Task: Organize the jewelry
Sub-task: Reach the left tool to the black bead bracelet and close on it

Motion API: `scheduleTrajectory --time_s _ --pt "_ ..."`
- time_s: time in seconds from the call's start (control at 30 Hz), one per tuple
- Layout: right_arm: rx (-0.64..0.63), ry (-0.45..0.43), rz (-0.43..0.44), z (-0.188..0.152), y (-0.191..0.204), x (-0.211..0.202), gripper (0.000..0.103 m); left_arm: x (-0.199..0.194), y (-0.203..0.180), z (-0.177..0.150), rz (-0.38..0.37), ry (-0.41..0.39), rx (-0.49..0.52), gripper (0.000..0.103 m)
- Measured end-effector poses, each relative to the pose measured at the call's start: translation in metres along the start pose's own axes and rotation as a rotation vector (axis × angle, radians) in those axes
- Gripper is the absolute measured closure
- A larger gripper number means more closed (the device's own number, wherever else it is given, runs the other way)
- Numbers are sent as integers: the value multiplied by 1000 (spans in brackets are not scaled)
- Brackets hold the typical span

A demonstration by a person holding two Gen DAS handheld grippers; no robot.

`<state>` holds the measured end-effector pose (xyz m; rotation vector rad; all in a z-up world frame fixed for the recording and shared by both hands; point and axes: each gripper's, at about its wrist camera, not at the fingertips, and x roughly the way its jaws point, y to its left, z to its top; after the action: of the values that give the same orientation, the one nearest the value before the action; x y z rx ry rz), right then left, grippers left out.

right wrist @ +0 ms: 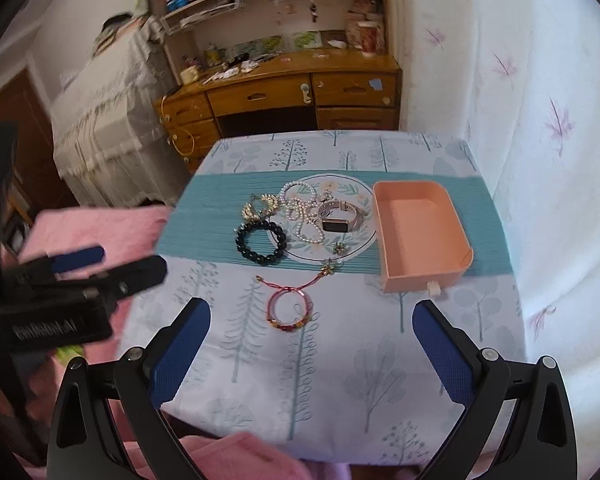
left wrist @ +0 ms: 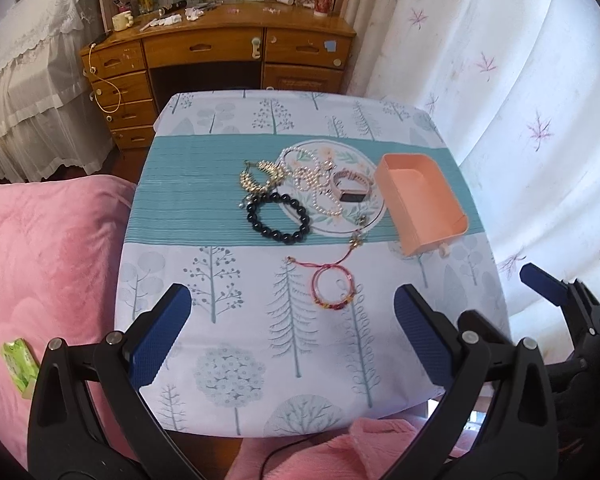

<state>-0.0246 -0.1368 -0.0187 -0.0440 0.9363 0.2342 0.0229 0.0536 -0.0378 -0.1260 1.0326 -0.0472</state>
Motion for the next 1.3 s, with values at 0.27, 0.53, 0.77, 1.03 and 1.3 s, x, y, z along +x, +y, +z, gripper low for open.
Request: scheduleTrajectory --time_s 0.27,0.53,0.77,1.03,1.3 --pt "-202 101 -95 -38 42 58 1 44 35 0 -46 114 27 11" --pt "-146 201 -73 -68 70 108 23 115 63 22 -108 259 -49 31" --pt "-160 220 -53 -57 70 151 37 185 67 51 -146 379 -198 55" --pt "-161 251 -65 -43 44 213 64 250 62 63 -107 447 -314 77" --pt "-196 293 0 -39 26 246 75 281 62 66 -51 450 -350 79"
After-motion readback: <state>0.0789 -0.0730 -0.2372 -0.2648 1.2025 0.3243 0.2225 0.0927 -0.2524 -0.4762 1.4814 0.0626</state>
